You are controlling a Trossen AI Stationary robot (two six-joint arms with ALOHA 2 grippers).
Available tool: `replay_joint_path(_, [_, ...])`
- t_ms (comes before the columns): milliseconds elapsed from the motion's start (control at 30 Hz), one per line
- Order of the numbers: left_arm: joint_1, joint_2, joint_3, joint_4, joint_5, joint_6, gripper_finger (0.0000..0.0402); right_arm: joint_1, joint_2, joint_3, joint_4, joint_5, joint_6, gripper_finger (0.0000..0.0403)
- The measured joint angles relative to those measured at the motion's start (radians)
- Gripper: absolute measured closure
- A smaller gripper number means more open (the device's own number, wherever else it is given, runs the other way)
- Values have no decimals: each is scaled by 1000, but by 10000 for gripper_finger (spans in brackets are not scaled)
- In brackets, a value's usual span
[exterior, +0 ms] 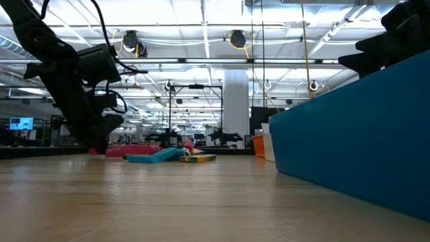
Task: Pick & Place School Supplies
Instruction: Put the pink puncher into the blue bin
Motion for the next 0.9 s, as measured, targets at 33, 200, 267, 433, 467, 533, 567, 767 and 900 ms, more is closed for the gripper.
replay_joint_path(33, [-5, 0, 0, 13, -26, 0, 353, 0, 0, 0, 0, 0, 0, 177])
replay_joint_path(200, [-31, -26, 0, 87, -125, 66, 356, 0, 0, 0, 0, 0, 0, 177])
replay_joint_path(267, [-42, -39, 0, 134, -154, 123, 356, 0, 0, 0, 0, 0, 0, 176])
replay_joint_path(433, [-63, -75, 0, 305, -184, 314, 352, 0, 0, 0, 0, 0, 0, 176])
replay_joint_path(467, [-70, -82, 0, 344, -177, 366, 353, 0, 0, 0, 0, 0, 0, 177])
replay_joint_path(533, [-84, -87, 0, 426, -131, 477, 356, 0, 0, 0, 0, 0, 0, 176])
replay_joint_path(567, [-91, -87, 0, 466, -101, 527, 356, 0, 0, 0, 0, 0, 0, 176])
replay_joint_path(767, [-117, -84, 0, 716, 106, 726, 347, 0, 0, 0, 0, 0, 0, 177])
replay_joint_path(900, [-121, -83, 0, 810, 243, 737, 353, 0, 0, 0, 0, 0, 0, 177])
